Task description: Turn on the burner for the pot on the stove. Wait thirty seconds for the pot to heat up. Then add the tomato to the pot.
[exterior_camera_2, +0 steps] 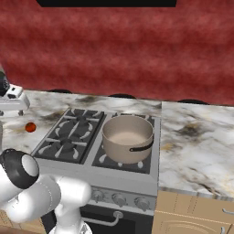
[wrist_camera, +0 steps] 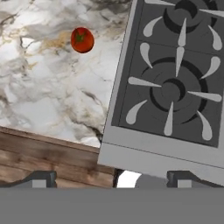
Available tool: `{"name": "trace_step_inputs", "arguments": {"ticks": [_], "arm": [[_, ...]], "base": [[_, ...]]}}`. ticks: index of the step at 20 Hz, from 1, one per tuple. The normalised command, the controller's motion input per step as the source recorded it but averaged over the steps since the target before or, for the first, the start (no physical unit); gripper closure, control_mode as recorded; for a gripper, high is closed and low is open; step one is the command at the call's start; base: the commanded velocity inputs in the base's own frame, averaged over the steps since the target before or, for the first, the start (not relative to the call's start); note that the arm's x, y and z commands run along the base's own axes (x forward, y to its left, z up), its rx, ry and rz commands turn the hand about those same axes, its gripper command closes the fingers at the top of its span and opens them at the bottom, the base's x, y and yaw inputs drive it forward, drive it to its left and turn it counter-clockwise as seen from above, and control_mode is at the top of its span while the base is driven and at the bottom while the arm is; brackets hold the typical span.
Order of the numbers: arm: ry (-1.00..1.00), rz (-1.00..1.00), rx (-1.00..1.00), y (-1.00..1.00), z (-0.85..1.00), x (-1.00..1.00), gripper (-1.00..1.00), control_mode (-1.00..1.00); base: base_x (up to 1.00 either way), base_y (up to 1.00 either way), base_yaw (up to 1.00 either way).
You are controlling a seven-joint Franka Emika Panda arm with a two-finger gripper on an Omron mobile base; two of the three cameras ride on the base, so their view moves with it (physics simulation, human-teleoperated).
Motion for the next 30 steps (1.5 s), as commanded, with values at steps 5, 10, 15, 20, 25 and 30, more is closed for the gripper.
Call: {"name": "trace_step_inputs", "arguments": {"ticks": [5,10,15,20,25,30], "arm": [[0.05,0.00,0.00,0.11,-0.27,0.45,-1.00,-1.00],[0.09,-0.01,0.00,0.37,-0.28,0.22,-1.00,-1.00],[0.10,-0.03,0.00,0.43,-0.25,0.18,-1.00,-1.00],[0.06,-0.01,0.00,0.25,-0.22,0.32,-1.00,-1.00],[0.01,0.00,-0.05,0.23,-0.41,0.37,-1.00,-1.00],[-0.02,0.00,-0.07,0.18,-0.48,0.26,-1.00,-1.00]], "base": [[0.00,0.00,0.00],[0.00,0.00,0.00],[0.00,0.00,0.00],[0.00,0.00,0.00],[0.00,0.00,0.00],[0.00,0.00,0.00]]}}
